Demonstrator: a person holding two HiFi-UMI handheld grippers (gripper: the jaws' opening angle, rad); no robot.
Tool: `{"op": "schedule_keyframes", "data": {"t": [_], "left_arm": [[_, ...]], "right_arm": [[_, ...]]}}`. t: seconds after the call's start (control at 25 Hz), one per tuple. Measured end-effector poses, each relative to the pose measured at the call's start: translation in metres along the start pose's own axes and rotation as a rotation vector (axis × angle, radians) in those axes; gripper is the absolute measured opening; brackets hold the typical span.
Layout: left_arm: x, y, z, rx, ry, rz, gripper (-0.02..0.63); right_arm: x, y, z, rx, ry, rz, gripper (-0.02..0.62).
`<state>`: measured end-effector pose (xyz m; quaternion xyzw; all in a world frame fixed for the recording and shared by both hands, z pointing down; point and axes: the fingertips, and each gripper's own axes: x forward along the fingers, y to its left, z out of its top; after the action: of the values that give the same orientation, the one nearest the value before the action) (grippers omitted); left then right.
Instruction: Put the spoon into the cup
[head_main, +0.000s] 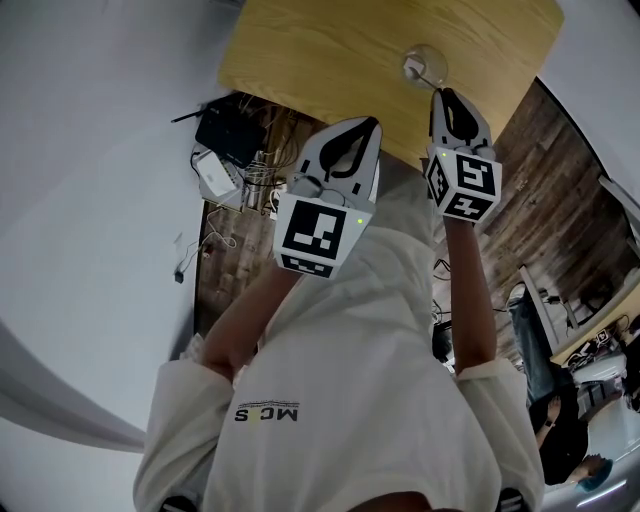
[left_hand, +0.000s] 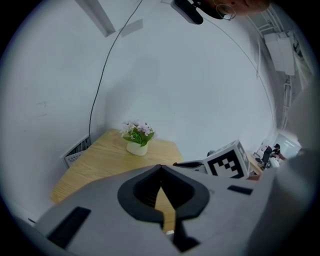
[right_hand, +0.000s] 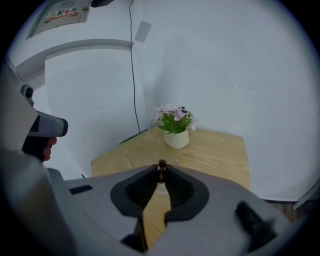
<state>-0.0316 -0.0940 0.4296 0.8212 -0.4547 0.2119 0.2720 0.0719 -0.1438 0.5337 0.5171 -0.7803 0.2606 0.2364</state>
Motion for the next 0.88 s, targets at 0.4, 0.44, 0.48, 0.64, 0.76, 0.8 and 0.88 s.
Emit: {"op": "schedule_keyframes", "data": {"t": [0.4, 0.44, 0.48, 0.64, 0.76, 0.8, 0.88], "left_arm": [[-0.005, -0.001, 0.004, 0.002, -0.012, 0.003, 0.011], [-0.005, -0.002, 0.005, 0.002, -0.014, 0.002, 0.011], [-0.006, -0.003, 0.005, 0.003, -0.017, 0.0, 0.011], [-0.007, -0.007, 0.007, 0.009, -0.022, -0.007, 0.011], [-0.009, -0.012, 0.011, 0.015, -0.029, -0.015, 0.011], [-0.009, -0.013, 0.012, 0.017, -0.032, -0.017, 0.011], [-0.01, -0.014, 0.015, 0.021, -0.04, -0.02, 0.011]], "right_arm": [[-0.003, 0.0, -0.001, 0.023, 0.007, 0.006, 0.061], [-0.004, 0.0, -0.001, 0.021, 0.007, 0.005, 0.061], [-0.005, 0.0, 0.0, 0.019, 0.006, 0.003, 0.061], [-0.012, -0.002, 0.003, 0.016, -0.002, -0.01, 0.061], [-0.021, -0.005, 0.006, -0.006, -0.007, -0.03, 0.06], [-0.023, -0.005, 0.007, -0.015, -0.011, -0.037, 0.06], [-0.029, -0.006, 0.01, -0.019, -0.023, -0.043, 0.06]]}}
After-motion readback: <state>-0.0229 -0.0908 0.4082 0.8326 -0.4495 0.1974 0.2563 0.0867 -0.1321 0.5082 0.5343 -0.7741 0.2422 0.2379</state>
